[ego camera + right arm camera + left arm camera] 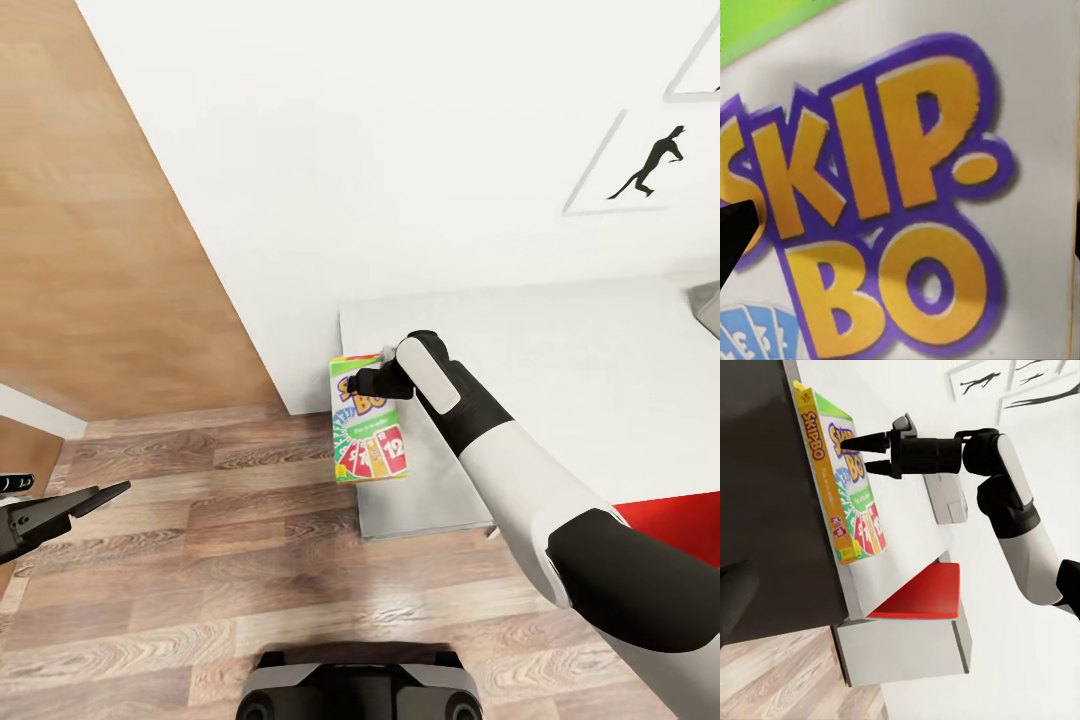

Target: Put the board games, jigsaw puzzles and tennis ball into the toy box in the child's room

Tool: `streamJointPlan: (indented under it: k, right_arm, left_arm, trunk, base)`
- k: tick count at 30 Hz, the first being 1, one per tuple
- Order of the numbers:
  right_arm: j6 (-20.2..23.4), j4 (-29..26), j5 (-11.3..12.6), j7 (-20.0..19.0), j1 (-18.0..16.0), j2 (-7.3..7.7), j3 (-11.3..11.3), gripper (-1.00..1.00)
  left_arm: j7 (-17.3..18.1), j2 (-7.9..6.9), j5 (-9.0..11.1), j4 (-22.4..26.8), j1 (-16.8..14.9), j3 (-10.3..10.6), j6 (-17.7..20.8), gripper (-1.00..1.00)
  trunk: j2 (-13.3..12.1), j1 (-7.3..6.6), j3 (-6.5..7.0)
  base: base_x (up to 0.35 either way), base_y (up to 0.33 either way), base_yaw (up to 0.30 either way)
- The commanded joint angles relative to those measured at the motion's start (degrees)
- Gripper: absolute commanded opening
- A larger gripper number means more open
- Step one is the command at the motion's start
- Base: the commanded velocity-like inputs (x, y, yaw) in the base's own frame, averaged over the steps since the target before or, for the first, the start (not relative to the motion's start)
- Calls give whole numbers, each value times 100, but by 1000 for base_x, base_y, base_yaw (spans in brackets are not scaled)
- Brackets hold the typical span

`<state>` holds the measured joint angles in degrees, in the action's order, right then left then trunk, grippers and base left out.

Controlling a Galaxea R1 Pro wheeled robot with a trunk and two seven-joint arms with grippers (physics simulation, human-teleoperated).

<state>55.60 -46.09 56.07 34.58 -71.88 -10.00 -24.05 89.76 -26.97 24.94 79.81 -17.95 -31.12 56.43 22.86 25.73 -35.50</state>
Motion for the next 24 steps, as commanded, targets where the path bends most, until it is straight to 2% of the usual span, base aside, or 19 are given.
streamJointPlan:
  k: [1, 24]
  right_arm:
    - [-6, 100, 115, 54, -1, 0, -12, 100]
    - [20, 101, 116, 50, -1, 0, 5, 100]
  left_arm:
    - [24, -1, -6, 0, -5, 1, 61, 100]
    - [24, 2, 0, 0, -4, 1, 61, 100]
  trunk:
    - [6, 5, -9]
    - [6, 5, -9]
  base:
    - [0, 123, 0]
    - [0, 41, 0]
